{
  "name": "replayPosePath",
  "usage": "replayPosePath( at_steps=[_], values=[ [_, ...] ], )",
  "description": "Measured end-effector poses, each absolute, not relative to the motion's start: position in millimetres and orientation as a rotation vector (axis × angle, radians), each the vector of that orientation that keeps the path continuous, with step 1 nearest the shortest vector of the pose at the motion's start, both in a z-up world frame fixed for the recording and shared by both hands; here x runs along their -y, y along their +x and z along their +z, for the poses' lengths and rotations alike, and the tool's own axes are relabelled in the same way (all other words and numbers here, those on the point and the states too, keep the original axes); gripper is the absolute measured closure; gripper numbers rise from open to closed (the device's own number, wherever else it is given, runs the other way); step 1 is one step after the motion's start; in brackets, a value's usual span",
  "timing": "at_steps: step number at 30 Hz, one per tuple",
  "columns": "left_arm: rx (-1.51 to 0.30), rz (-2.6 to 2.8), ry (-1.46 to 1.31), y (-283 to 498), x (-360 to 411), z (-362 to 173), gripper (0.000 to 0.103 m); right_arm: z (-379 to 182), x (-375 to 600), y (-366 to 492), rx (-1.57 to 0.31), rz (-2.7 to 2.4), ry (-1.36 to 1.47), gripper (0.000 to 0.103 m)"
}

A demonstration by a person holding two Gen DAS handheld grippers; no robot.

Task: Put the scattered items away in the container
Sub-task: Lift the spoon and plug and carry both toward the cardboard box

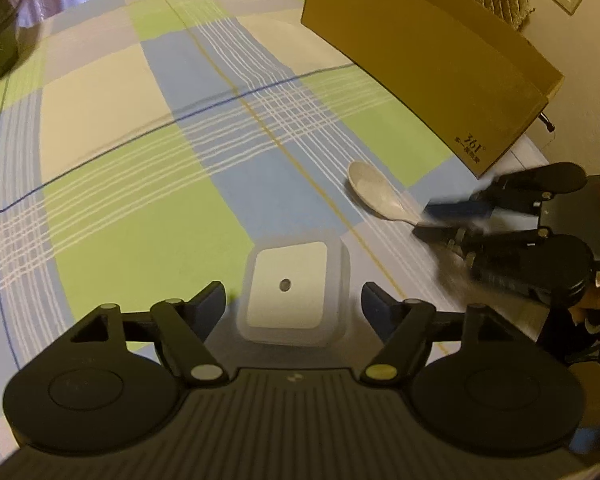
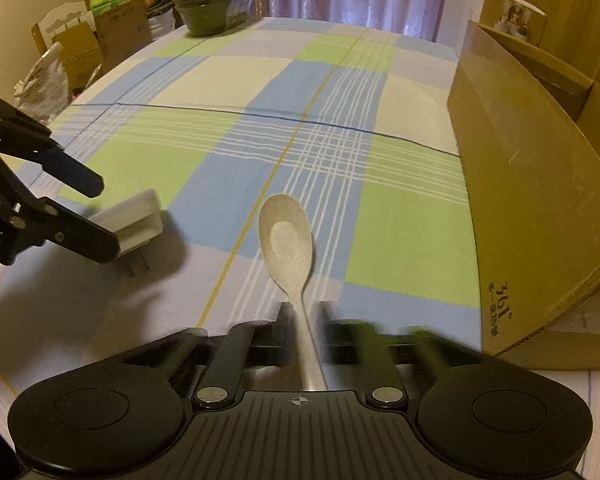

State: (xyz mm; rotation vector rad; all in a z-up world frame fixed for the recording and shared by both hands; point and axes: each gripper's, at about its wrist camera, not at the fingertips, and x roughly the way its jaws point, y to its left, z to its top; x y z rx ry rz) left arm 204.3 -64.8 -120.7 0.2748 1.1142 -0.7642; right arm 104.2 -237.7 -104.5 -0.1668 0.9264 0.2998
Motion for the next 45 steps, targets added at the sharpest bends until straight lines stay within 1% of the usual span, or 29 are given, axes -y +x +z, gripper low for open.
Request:
replayPosePath(
  at_steps=[7,8,10,11,14,17,22,23,24,25,26,29,31,33,39,43,44,45],
  values=[
    [-1.14,-0.763,0.272,205,69,-130,0.032,-108,241,107,-0.916,0.341,-0.181,0.01],
    [-1.143,-0.762,0.271,205,68,-130,0.034,-108,241,109,-0.914,0.352,-0.188,0.01],
    [-1.15,-0.755,0.276,206,67,-131,0.04,-109,239,113,-0.91,0.381,-0.202,0.01],
    [-1.15,-0.751,0.286,206,67,-131,0.042,-109,238,116,-0.905,0.395,-0.21,0.01],
    [-1.134,-0.751,0.327,203,69,-128,0.042,-112,235,124,-0.893,0.422,-0.228,0.01],
    [-1.109,-0.754,0.374,197,70,-125,0.042,-116,232,133,-0.897,0.45,-0.223,0.029],
    [-1.111,-0.752,0.361,193,66,-126,0.042,-119,226,142,-0.883,0.465,-0.223,0.03],
    [-1.112,-0.75,0.355,193,66,-126,0.042,-119,225,143,-0.882,0.471,-0.222,0.039],
    [-1.112,-0.747,0.347,193,65,-126,0.042,-119,225,143,-0.882,0.479,-0.22,0.049],
    [-1.114,-0.744,0.34,192,64,-126,0.042,-117,224,142,-0.882,0.486,-0.222,0.056],
    [-1.114,-0.742,0.334,193,64,-126,0.042,-116,222,142,-0.881,0.488,-0.231,0.068],
    [-1.115,-0.738,0.322,192,63,-126,0.042,-115,221,140,-0.886,0.476,-0.22,0.069],
    [-1.121,-0.733,0.305,193,62,-125,0.041,-114,221,137,-0.882,0.47,-0.216,0.069],
    [-1.123,-0.726,0.285,195,61,-124,0.038,-111,221,134,-0.878,0.466,-0.212,0.069],
    [-1.14,-0.717,0.211,203,60,-122,0.035,-104,222,128,-0.868,0.442,-0.199,0.069],
    [-1.18,-0.711,0.208,207,63,-131,0.036,-101,222,126,-0.866,0.435,-0.195,0.069],
    [-1.19,-0.705,0.208,207,63,-133,0.04,-101,223,126,-0.866,0.434,-0.194,0.069],
    [-1.196,-0.699,0.206,207,63,-134,0.04,-100,223,126,-0.865,0.432,-0.195,0.069]
  ],
)
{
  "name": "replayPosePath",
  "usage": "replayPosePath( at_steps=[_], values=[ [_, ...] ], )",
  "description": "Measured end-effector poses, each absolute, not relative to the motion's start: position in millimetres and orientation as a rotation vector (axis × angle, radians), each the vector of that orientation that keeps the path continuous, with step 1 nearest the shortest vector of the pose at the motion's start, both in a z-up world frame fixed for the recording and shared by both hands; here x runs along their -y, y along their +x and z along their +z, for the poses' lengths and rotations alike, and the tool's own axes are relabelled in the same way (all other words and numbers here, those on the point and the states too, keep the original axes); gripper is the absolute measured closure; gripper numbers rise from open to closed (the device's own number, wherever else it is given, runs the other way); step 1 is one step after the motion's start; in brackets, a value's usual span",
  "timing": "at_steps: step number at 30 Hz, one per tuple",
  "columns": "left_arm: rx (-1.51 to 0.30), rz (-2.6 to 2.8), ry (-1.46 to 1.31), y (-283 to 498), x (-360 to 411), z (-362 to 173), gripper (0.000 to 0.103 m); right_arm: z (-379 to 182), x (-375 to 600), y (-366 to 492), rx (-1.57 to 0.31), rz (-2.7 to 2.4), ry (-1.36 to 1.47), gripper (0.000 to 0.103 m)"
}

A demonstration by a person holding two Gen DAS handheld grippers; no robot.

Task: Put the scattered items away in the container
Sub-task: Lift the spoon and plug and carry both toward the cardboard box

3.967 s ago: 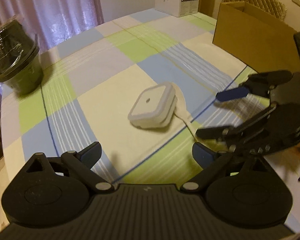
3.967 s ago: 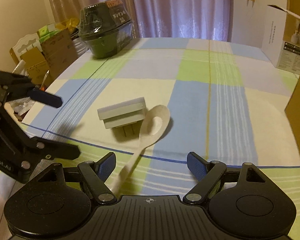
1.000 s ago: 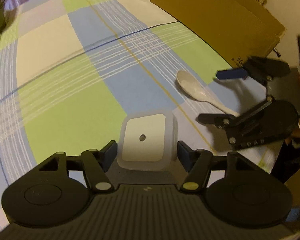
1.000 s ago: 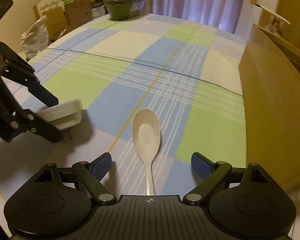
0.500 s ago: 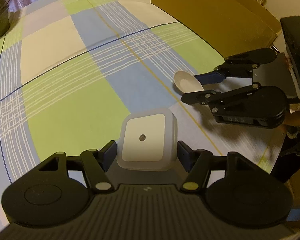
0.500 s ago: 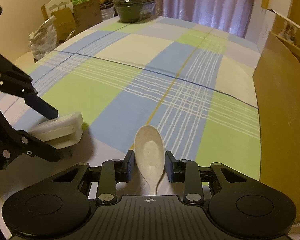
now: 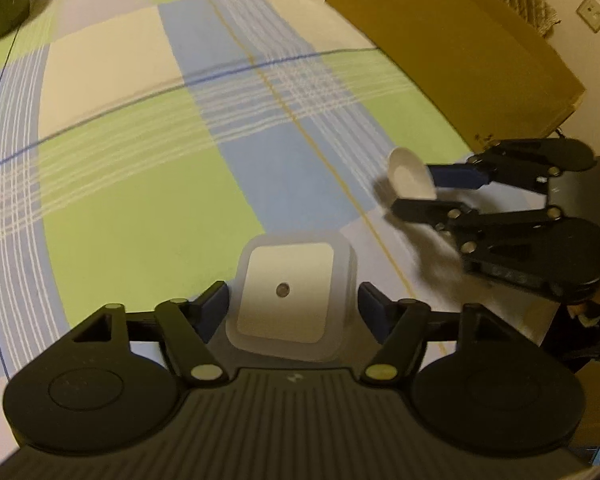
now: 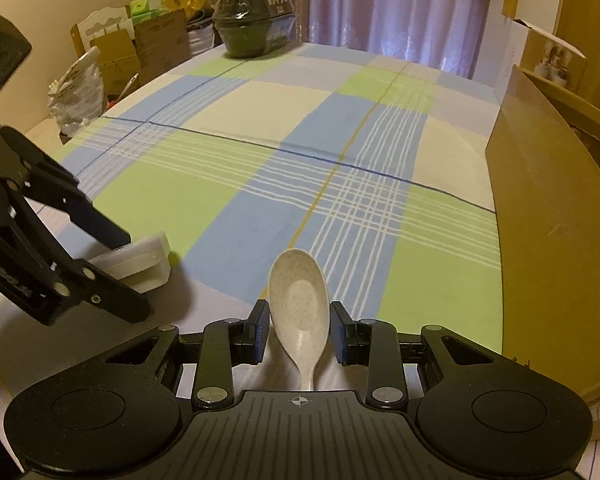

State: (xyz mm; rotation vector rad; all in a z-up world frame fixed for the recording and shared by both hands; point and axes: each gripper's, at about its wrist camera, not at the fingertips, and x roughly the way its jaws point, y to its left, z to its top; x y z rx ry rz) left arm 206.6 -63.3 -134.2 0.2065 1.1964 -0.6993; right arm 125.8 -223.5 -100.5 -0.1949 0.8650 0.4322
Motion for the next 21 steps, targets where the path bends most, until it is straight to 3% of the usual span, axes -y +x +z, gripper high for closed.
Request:
replayPosePath(
  at_steps=[21],
  values=[
    [-1.143,-0.632,0.189,179,48,-102,0.041,-59,231,107,-0.798,0.378,-0.184,0.07]
  ],
)
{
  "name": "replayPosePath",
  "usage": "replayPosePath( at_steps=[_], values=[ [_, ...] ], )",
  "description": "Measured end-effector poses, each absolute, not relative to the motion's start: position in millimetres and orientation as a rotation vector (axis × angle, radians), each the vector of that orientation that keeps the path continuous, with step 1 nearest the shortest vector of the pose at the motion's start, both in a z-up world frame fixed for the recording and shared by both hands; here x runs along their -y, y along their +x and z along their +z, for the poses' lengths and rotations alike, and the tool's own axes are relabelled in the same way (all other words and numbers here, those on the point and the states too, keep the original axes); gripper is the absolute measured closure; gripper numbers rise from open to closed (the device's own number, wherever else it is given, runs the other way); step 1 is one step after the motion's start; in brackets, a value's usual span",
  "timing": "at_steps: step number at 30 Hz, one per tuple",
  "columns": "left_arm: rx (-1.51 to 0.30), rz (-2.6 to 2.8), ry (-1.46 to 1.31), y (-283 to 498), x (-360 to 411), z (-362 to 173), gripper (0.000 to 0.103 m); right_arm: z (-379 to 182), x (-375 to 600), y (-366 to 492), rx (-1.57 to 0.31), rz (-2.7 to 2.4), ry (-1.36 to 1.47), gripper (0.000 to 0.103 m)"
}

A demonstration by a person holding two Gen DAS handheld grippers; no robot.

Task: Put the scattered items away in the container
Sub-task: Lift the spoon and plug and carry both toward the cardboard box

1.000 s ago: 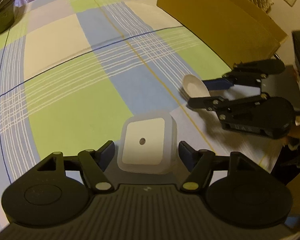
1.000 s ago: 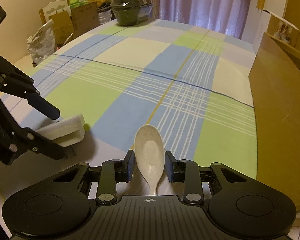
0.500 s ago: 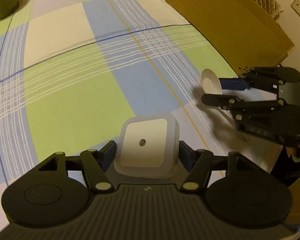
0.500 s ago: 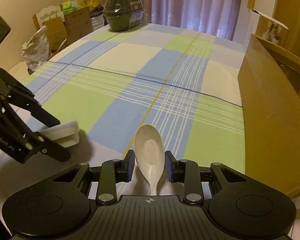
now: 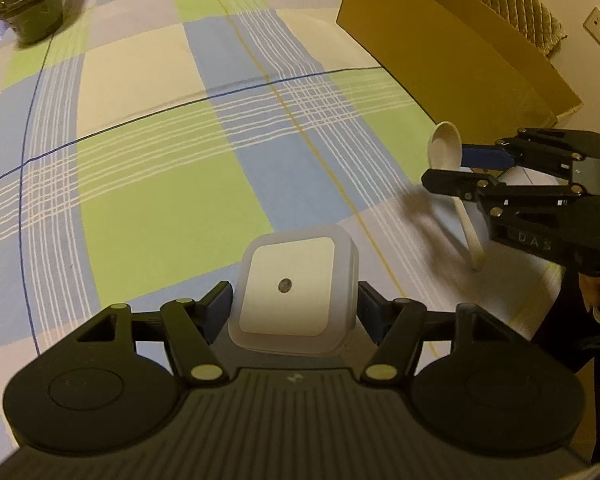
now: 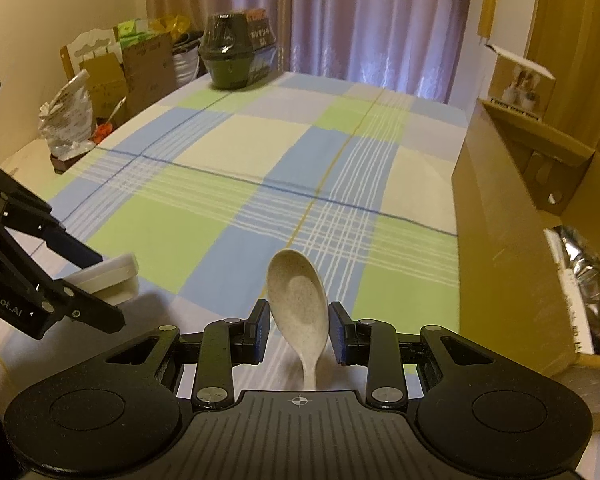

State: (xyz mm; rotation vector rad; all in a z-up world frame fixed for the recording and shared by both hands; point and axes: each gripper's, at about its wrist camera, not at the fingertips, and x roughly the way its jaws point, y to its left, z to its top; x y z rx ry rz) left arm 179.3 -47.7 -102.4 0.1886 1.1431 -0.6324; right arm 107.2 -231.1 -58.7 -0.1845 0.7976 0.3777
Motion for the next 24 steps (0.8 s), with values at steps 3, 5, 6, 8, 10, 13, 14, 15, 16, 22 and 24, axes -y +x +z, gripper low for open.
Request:
replayPosePath(
  at_steps=[3,5,6,8,10,13,14,15,16,22,24],
  values=[
    [-1.134,-0.627,0.176,174,45,-98,0.041,-53,231,107,-0.789,0.368,-0.191,0.098],
    [-1.131,-0.625,0.169,172,43,-96,0.041,-50,231,106,-0.784,0.36,-0.199,0.098],
    [-1.13,-0.625,0.165,171,42,-95,0.041,-50,232,106,-0.785,0.358,-0.199,0.098],
    [-1.129,-0.626,0.159,170,41,-95,0.041,-52,232,106,-0.791,0.355,-0.195,0.098],
    [-1.128,-0.624,0.154,170,40,-95,0.041,-53,233,106,-0.798,0.355,-0.192,0.098],
    [-1.126,-0.627,0.152,170,39,-94,0.041,-53,234,105,-0.801,0.353,-0.189,0.098],
    [-1.125,-0.628,0.152,169,39,-94,0.041,-54,233,105,-0.808,0.355,-0.188,0.098],
    [-1.124,-0.628,0.15,170,39,-94,0.041,-56,233,107,-0.822,0.363,-0.179,0.098],
    [-1.123,-0.628,0.147,170,39,-94,0.041,-59,234,108,-0.837,0.371,-0.17,0.098],
    [-1.136,-0.625,0.134,173,36,-100,0.041,-82,226,121,-0.882,0.374,-0.192,0.097],
    [-1.143,-0.621,0.129,175,35,-103,0.041,-88,224,125,-0.885,0.365,-0.194,0.029]
  ],
)
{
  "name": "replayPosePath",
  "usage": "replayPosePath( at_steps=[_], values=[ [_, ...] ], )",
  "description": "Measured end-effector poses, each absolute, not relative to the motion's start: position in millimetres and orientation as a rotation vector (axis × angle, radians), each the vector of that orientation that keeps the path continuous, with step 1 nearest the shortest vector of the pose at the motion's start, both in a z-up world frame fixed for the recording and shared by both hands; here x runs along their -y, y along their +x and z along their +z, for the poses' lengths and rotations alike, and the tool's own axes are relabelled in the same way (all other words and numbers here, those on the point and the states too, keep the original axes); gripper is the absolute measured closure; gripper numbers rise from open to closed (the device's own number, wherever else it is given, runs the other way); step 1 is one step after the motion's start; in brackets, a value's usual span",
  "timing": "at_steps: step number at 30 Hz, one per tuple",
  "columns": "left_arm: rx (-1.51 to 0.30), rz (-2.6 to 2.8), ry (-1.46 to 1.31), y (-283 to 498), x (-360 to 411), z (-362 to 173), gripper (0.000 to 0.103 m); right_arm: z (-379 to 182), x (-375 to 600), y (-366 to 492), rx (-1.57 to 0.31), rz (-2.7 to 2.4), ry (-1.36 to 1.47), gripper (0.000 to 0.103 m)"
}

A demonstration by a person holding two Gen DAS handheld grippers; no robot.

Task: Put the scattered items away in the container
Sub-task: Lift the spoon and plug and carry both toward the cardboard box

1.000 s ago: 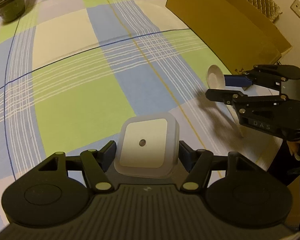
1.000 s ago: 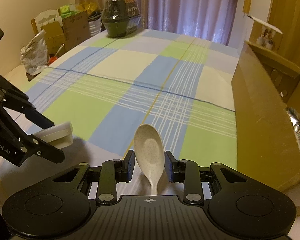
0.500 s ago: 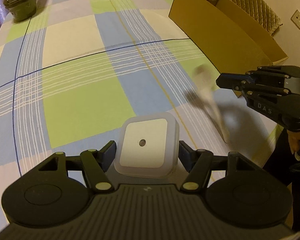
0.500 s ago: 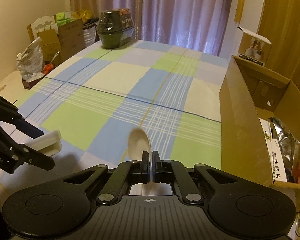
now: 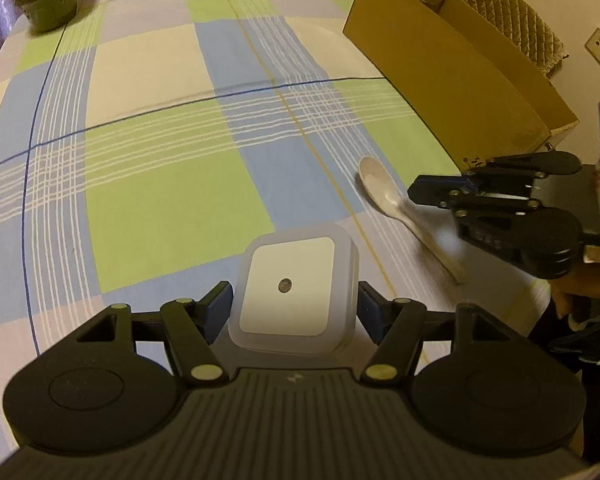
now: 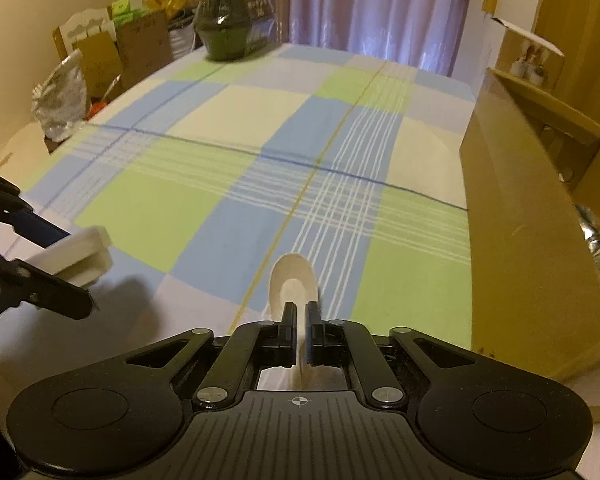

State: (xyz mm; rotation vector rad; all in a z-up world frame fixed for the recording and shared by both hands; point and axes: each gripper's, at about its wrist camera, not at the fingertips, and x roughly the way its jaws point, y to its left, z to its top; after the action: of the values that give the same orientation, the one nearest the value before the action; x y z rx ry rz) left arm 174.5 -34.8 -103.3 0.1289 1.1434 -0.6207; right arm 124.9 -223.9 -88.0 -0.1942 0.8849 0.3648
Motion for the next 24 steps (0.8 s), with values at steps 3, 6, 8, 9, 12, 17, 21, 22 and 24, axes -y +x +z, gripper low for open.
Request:
replayPosePath(
  at_steps=[3,6,8,9,12,17,21,22,24],
  values=[
    [-1.154,-0.616,0.122,176,33,-107,0.041,-89,223,125,-0.853,0.37,-0.188,0.01],
    [-1.162,-0.613,0.116,178,31,-111,0.041,-96,223,130,-0.877,0.375,-0.173,0.01],
    [-1.165,-0.609,0.113,179,31,-113,0.041,-101,224,134,-0.887,0.378,-0.166,0.011],
    [-1.166,-0.607,0.109,179,31,-114,0.041,-103,223,136,-0.892,0.383,-0.165,0.019],
    [-1.165,-0.604,0.099,181,31,-114,0.041,-110,221,144,-0.9,0.389,-0.17,0.021],
    [-1.16,-0.601,0.096,184,33,-113,0.041,-116,219,149,-0.901,0.398,-0.189,0.061],
    [-1.154,-0.602,0.098,183,36,-111,0.041,-108,222,146,-0.9,0.362,-0.174,0.068],
    [-1.151,-0.602,0.098,182,36,-110,0.041,-105,224,144,-0.891,0.36,-0.174,0.068],
    [-1.144,-0.604,0.097,180,37,-107,0.041,-96,226,139,-0.872,0.36,-0.17,0.068]
  ],
)
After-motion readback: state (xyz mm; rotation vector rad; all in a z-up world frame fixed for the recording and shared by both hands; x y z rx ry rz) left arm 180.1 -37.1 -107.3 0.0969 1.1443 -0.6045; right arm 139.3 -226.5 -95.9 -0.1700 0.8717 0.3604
